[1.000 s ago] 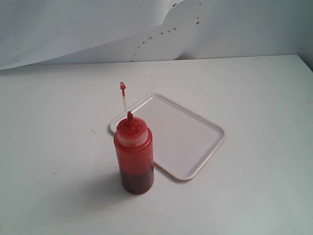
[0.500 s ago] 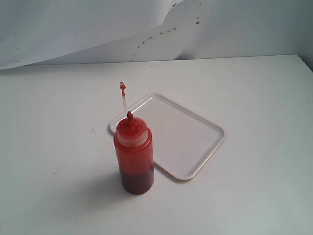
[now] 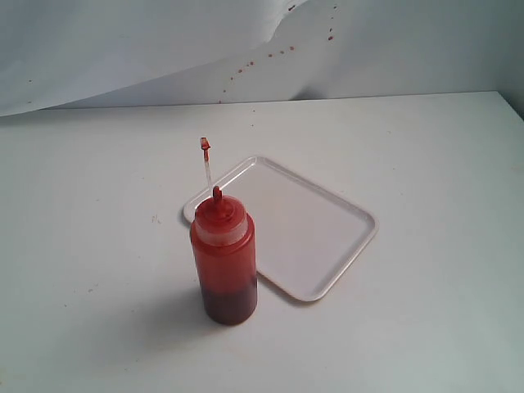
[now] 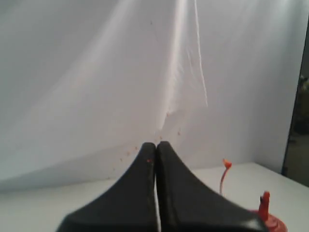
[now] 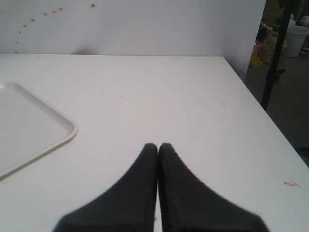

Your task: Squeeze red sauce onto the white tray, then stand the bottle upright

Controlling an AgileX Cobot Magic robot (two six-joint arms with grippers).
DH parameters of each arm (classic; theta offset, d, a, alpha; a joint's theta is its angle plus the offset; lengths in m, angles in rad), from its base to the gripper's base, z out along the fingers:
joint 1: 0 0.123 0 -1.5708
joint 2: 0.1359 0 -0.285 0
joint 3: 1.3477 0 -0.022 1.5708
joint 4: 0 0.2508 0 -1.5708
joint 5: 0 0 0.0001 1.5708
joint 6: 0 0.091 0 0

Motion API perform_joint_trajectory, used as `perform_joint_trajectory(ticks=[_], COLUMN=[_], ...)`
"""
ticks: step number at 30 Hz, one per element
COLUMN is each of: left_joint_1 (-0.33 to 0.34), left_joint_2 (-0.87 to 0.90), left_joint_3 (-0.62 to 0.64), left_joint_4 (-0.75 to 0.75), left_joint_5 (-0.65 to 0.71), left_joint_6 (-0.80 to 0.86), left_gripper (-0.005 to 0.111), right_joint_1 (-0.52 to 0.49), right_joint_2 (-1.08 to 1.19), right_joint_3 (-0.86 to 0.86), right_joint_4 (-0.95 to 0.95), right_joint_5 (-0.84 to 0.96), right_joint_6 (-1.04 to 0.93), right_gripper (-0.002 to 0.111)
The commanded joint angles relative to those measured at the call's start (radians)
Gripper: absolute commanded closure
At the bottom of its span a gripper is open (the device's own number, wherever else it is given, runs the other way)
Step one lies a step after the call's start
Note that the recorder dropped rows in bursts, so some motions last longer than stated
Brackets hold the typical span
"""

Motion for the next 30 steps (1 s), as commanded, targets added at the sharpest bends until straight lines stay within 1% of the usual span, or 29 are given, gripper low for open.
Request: perform_joint_trajectory(ticks=[1,6,9,11,13,16,21,30], left_joint_1=[-0.001,-0.001,-0.001,-0.001,-0.001,-0.001,-0.001,-0.001], left_joint_2=[0.302,0.604,0.741,0.811,0.879,0.965,1.052,1.063], left_joint_3=[0.004,0.004,0.004,-0.002,-0.039,-0.086,-0.117,-0.118], left_joint_4=[0.050,0.174,0.250,0.341,0.437,0.513,0.519,0.505], left_joint_5=[-0.216,-0.369,-0.467,-0.472,-0.472,-0.472,-0.472,-0.472], left_joint_6=[-0.003,0.103,0.194,0.249,0.281,0.281,0.279,0.277], left_gripper=[0.107,0.107,0.107,0.107,0.107,0.107,0.107,0.107], right_joint_1=[0.004,0.004,0.004,0.004,0.004,0.004,0.004,0.004], right_joint_2=[-0.005,-0.005,-0.005,-0.005,-0.005,-0.005,-0.005,-0.005], right_joint_3=[0.003,0.003,0.003,0.003,0.003,0.003,0.003,0.003], right_joint_4=[0.006,0.006,0.006,0.006,0.006,0.006,0.006,0.006], right_joint_5=[-0.003,-0.003,-0.003,-0.003,-0.003,-0.003,-0.003,-0.003], right_joint_6=[0.000,0.000,0.000,0.000,0.000,0.000,0.000,0.000], right_gripper=[0.108,0.108,0.108,0.108,0.108,0.108,0.108,0.108])
